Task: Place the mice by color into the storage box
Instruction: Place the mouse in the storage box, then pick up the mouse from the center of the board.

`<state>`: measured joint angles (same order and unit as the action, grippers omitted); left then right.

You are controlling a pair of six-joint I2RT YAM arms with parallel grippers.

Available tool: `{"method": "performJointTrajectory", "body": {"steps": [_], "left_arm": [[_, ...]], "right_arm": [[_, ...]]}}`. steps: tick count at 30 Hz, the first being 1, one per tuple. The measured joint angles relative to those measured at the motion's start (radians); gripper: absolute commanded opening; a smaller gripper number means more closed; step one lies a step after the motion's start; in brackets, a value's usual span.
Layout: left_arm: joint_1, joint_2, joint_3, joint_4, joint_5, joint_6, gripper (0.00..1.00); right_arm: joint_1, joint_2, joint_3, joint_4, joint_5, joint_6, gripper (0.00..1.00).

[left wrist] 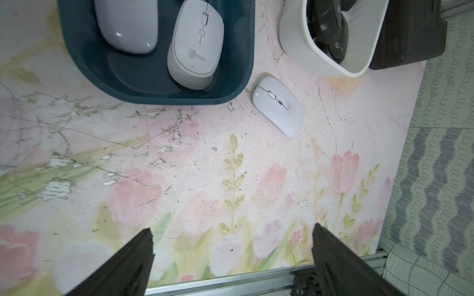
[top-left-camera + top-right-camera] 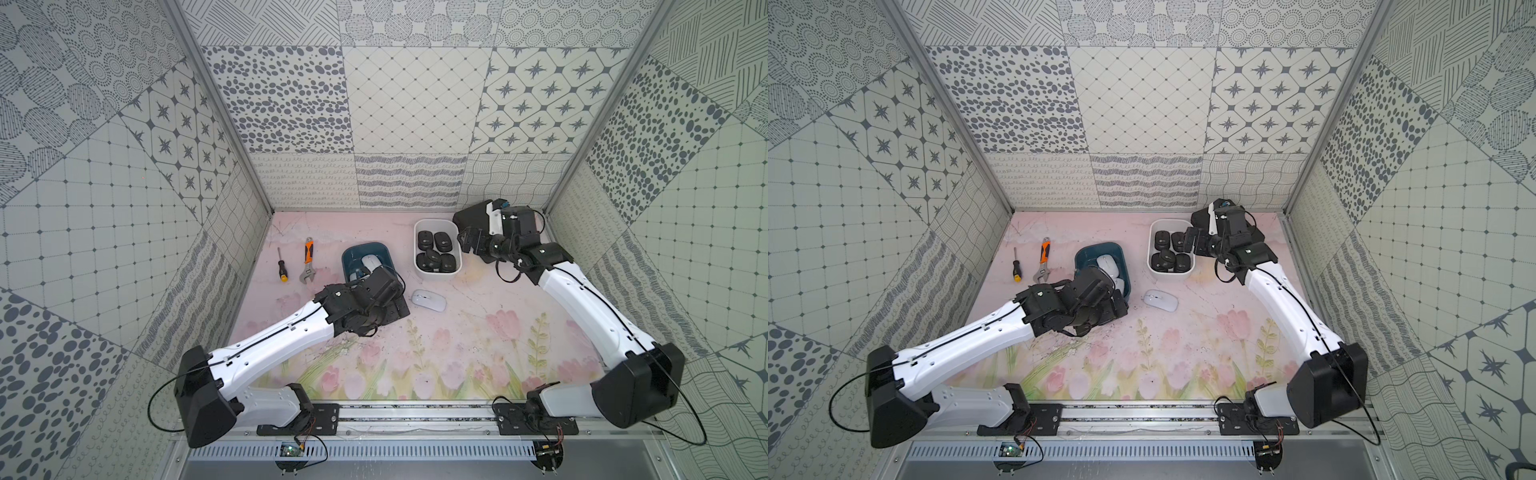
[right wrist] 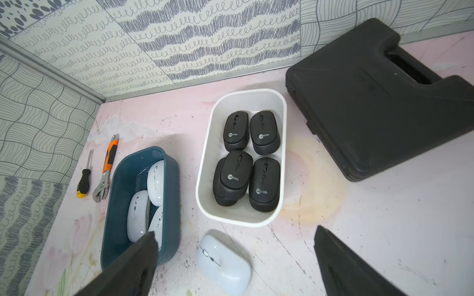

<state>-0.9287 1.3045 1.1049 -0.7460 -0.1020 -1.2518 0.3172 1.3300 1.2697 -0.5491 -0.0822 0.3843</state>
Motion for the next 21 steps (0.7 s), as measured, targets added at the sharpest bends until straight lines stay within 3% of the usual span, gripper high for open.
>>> {"method": "performJointTrajectory", "body": {"steps": [4,11,21], "left_arm": [[-0.039,0.135,0.032,0.069,0.028,-0.173,0.99],[-0.087,0.399,0.246,0.099,0.042,-0.442,0.99],[-0.085,0.714,0.502,0.019,-0.001,-0.677,0.99]], "right_arm": [[-0.025,-0.108,-0.018,-0.029,-0.035,-0.01,0.99],[-0.079,-0.206,0.013,-0.068,-0.083,-0.038,0.99],[-0.135,-0.244,0.06,-0.086,-0.15,-0.06,0.99]]}}
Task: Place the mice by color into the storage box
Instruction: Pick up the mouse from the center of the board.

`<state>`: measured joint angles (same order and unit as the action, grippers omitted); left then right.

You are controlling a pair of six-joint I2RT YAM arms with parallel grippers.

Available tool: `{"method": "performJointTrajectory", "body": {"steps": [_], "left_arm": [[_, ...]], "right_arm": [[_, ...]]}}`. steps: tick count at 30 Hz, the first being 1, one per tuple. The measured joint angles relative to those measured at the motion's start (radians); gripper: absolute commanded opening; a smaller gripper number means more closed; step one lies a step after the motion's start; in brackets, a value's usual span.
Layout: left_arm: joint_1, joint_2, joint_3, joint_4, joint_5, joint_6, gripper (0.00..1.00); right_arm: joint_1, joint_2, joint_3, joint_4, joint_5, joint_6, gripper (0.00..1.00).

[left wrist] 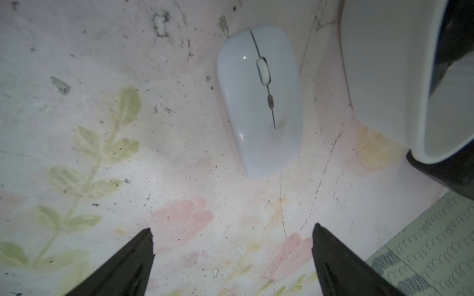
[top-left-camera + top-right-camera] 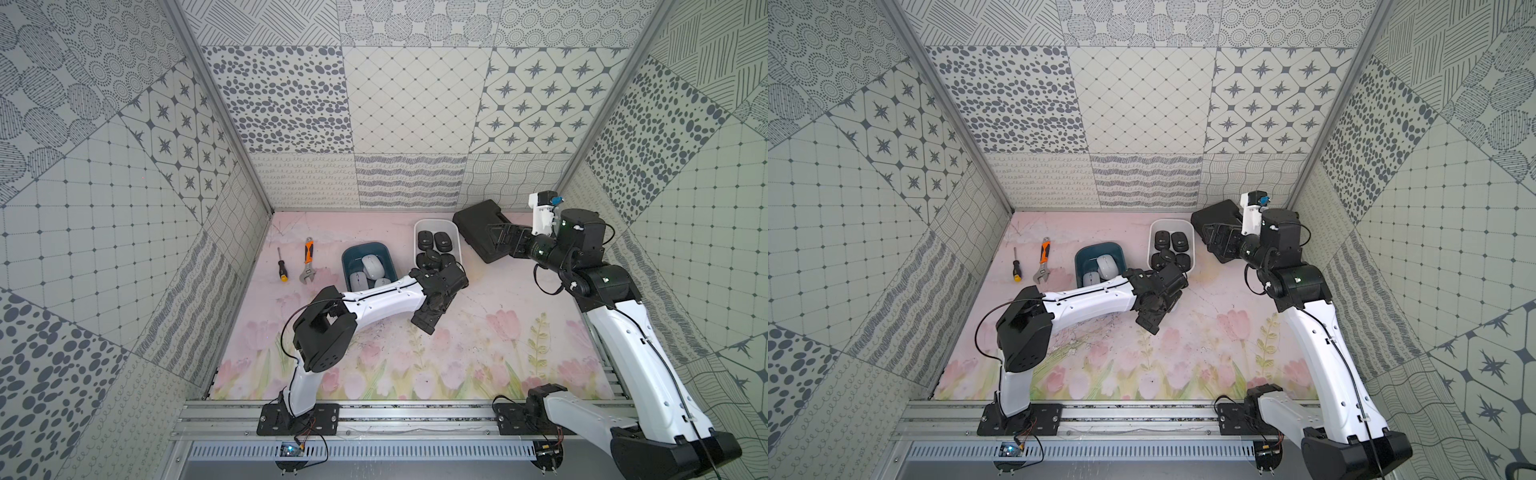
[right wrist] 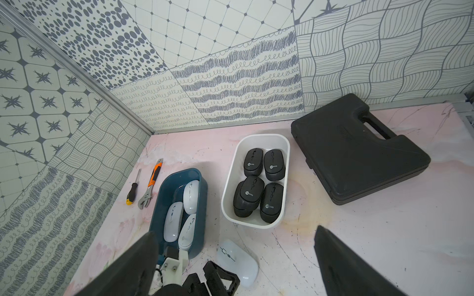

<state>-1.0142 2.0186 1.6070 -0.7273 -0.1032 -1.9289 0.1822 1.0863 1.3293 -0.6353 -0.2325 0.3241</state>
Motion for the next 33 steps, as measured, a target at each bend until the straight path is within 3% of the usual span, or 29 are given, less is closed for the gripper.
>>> {"method": "performJointTrajectory", "body": {"steps": [8,16,26,33], "left_arm": [[0.031,0.172,0.194,-0.074,-0.061,-0.07,0.99],[0.054,0.255,0.264,-0.143,-0.106,-0.091,0.97],[0.08,0.315,0.346,-0.206,-0.129,-0.073,0.94],[0.094,0.397,0.488,-0.296,-0.119,0.002,0.85]], "right_arm": [[-0.033,-0.005,-0.004,0.004,-0.057,-0.018,0.99],[-0.049,-0.006,-0.026,0.014,-0.084,-0.037,0.99],[-0.049,-0.032,-0.047,0.052,-0.1,-0.061,0.99],[-0.05,-0.05,-0.064,0.084,-0.116,-0.07,0.99]]}}
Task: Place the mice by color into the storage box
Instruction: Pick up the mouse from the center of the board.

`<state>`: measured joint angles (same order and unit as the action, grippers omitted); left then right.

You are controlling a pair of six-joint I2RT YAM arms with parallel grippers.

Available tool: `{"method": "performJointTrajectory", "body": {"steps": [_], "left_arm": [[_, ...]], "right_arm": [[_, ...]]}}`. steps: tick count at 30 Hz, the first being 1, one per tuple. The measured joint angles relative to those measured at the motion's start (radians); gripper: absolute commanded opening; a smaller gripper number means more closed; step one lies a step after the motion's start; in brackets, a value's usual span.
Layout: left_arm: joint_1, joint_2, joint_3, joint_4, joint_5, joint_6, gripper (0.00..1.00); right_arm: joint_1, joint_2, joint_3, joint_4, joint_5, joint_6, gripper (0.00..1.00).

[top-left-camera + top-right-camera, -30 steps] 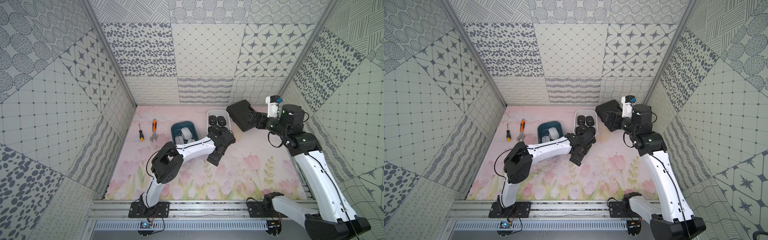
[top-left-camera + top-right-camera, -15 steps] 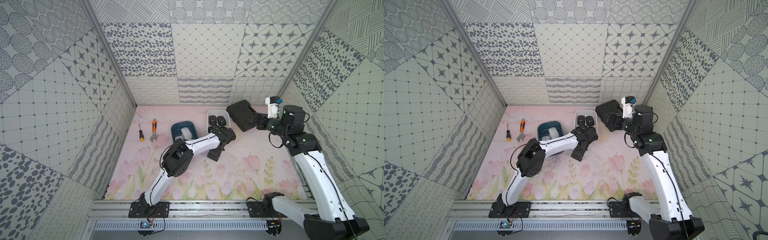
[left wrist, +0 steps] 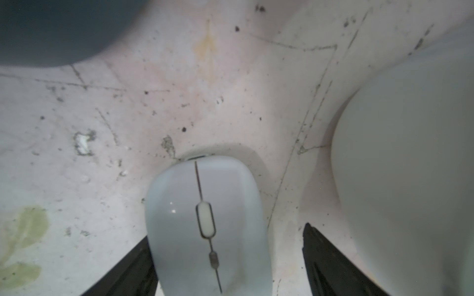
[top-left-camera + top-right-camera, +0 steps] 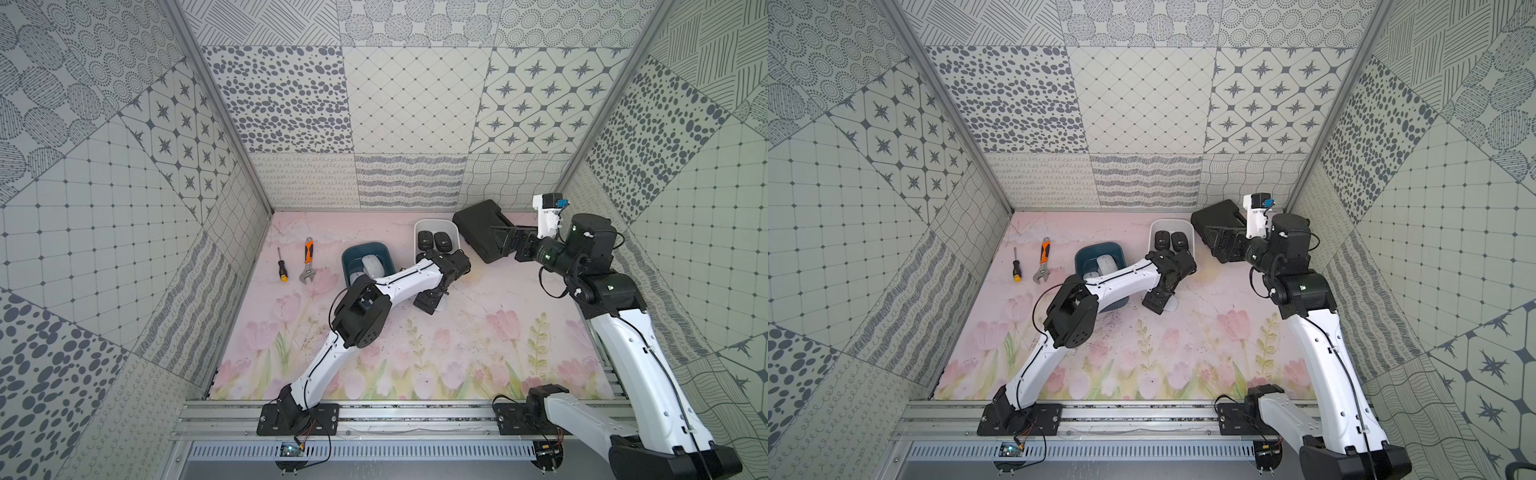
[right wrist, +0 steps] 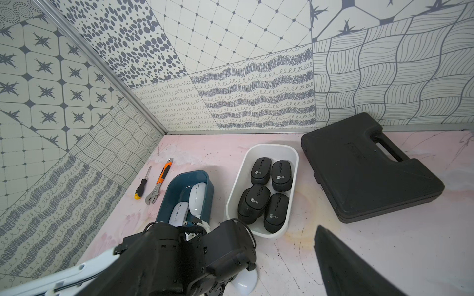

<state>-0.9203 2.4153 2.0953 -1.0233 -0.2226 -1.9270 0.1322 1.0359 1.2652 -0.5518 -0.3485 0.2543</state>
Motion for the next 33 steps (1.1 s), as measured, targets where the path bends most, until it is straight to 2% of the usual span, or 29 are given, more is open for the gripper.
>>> {"method": "performJointTrajectory", "body": {"steps": [5,10,16,33], "left_arm": [[0.004,0.034,0.056,-0.055,0.016,0.062,0.73],[0.004,0.01,0.004,-0.057,0.03,0.104,0.57],[0.005,-0.035,-0.063,-0.033,0.045,0.157,0.47],[-0.028,-0.272,-0.331,-0.002,0.093,0.44,0.43]], "right_arm": [[0.0,-0.003,-0.008,0.019,-0.011,0.0,0.99],[0.0,-0.007,-0.019,0.034,-0.019,0.0,0.99],[0.0,-0.021,-0.039,0.045,-0.018,0.0,0.99],[-0.002,-0.054,-0.126,0.093,0.006,0.018,0.99]]}}
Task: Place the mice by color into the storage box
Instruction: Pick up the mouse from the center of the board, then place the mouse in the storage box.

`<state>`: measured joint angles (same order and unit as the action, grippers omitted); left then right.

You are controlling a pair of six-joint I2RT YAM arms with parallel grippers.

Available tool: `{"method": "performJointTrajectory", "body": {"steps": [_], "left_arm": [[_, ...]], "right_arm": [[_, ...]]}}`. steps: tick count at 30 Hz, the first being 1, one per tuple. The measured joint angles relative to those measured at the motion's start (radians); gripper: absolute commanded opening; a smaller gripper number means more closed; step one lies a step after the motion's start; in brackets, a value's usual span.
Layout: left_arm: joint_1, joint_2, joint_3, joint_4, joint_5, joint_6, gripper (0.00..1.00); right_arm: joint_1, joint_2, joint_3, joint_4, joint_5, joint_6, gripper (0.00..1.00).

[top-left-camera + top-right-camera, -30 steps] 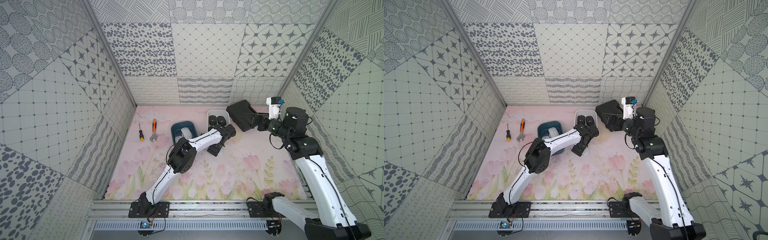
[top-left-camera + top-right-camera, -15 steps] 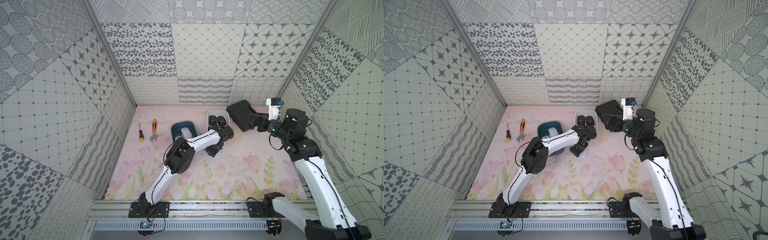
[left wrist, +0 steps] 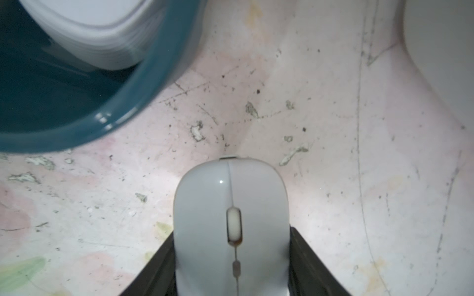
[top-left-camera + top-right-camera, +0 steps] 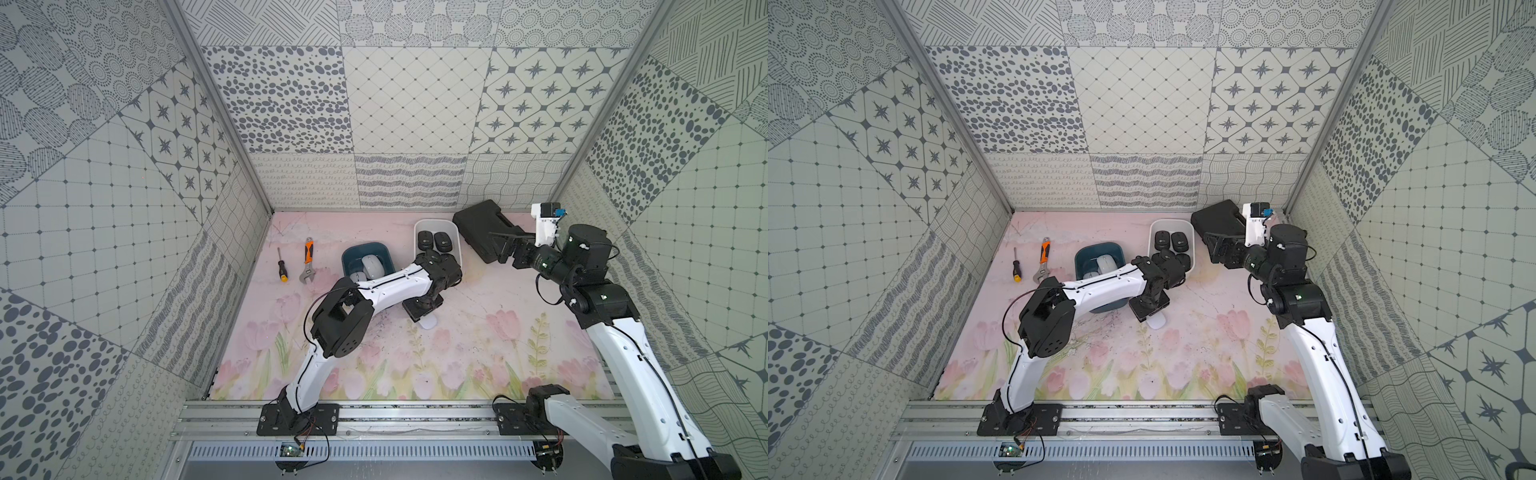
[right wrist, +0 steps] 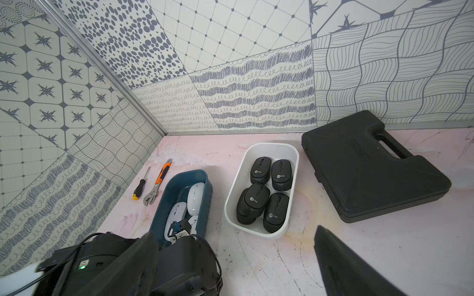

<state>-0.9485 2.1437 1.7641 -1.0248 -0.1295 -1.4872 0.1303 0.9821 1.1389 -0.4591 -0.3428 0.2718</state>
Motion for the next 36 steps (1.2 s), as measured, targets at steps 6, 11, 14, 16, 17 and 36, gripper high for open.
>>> {"method": "performJointTrajectory", "body": {"steps": [6,11,14,16,17,36], "left_arm": [[-0.027,-0.107,-0.051,0.004,-0.015,0.119,0.42],[-0.044,-0.196,-0.072,-0.008,-0.026,0.221,0.41],[-0.045,-0.249,-0.076,-0.014,-0.052,0.286,0.42],[-0.042,-0.281,-0.079,-0.014,-0.069,0.33,0.42],[-0.039,-0.294,-0.08,-0.014,-0.073,0.347,0.43],[0.311,-0.388,-0.211,0.121,-0.06,0.76,0.45]], "right_arm": [[0.0,0.0,-0.013,0.013,0.006,0.014,0.99],[0.0,0.0,-0.014,0.016,0.008,0.018,0.99],[0.0,0.0,-0.017,0.017,0.011,0.02,0.99],[0.0,0.0,-0.026,0.025,0.011,0.025,0.99],[-0.001,0.0,-0.031,0.026,0.012,0.028,0.99],[0.0,0.008,-0.1,0.022,-0.032,0.051,0.99]]}}
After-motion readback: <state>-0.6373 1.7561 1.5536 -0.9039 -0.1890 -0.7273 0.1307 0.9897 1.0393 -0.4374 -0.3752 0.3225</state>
